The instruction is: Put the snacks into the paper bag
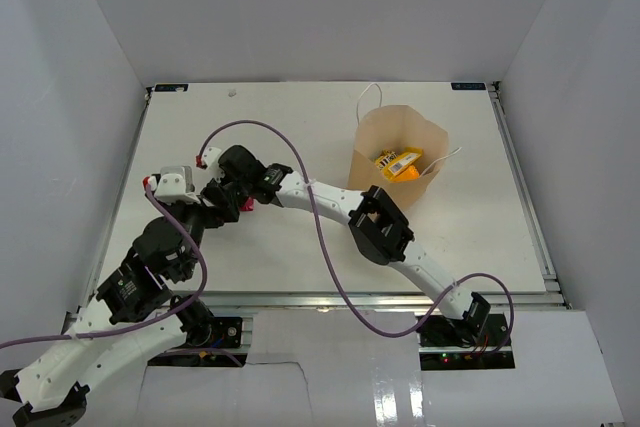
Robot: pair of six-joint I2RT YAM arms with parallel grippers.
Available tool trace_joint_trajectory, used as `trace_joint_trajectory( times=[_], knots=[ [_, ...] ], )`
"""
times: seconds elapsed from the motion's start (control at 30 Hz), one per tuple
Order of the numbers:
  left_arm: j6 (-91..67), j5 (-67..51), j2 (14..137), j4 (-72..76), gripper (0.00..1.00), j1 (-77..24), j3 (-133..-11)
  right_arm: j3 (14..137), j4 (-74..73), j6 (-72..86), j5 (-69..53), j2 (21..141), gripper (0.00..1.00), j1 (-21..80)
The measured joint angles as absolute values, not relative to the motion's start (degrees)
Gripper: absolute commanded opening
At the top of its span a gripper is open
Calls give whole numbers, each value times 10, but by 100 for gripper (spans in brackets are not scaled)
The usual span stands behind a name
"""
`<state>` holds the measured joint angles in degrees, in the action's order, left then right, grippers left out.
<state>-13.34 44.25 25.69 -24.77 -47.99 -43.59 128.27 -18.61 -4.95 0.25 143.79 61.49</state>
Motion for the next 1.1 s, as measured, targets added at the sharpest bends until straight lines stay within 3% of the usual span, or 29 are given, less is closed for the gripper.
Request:
trace_joint_trajectory(
  times=[0.3, 0.43, 0.53, 0.73, 0.9, 1.1],
  knots=[
    [-134, 425, 257, -248, 98, -477, -436, 1315, -154, 3, 22, 1503, 98, 598],
    [-134, 419, 257, -248, 98, -477, -436, 1315, -152, 18, 20, 1503, 81, 592],
    [-133, 417, 257, -248, 98, -477, -436, 1309, -146, 18, 13, 1503, 57, 589],
    [-134, 415, 257, -248, 98, -477, -436, 1239, -114, 1, 12, 1468, 29, 584],
    [-134, 415, 257, -248, 98, -477, -436, 1154, -124, -43, -4, 1407, 23, 585],
    [-134, 410, 241, -244, 98, -477, -433, 1024, -187, -159, -166, 1267, 22, 574]
  ],
)
